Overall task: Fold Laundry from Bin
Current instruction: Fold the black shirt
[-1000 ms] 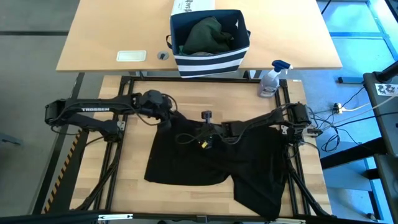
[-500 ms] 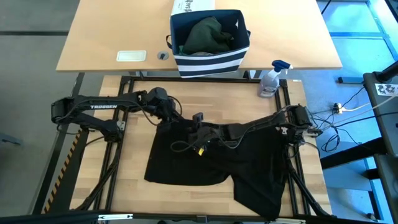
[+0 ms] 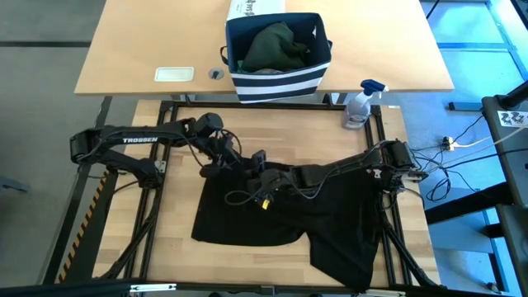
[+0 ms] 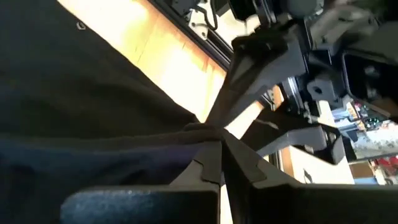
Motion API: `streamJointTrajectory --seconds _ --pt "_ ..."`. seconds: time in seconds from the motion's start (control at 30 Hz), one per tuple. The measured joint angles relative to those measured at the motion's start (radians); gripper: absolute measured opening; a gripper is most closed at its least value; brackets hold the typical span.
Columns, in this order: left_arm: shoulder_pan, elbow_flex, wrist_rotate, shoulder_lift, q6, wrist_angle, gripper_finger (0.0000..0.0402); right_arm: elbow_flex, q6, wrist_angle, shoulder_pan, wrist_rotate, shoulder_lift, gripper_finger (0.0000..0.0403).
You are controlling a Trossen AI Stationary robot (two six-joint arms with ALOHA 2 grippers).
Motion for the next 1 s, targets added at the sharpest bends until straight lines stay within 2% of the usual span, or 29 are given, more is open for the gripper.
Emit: streamJointTrajectory --seconds 0.2,0.43,0.8,1.0 --pt "0.003 0.039 0.081 0.027 0.059 0.007 0.0178 0.000 -0.008 0.000 0.000 -0.037 0.000 0.0002" --pt "0.000 0.130 0.238 0.094 0.121 -0.002 0.0178 0.000 -0.008 0.000 0.000 -0.044 0.000 0.0002" --pt "0.018 0.217 0.256 0.248 0.297 -0.263 0.0178 0.000 -0.029 -0.002 0.001 -0.045 0.000 0.0003" --pt "0.066 0.227 0.257 0.256 0.355 -0.289 0.0178 0.000 -0.030 0.000 0.001 -0.069 0.000 0.0004"
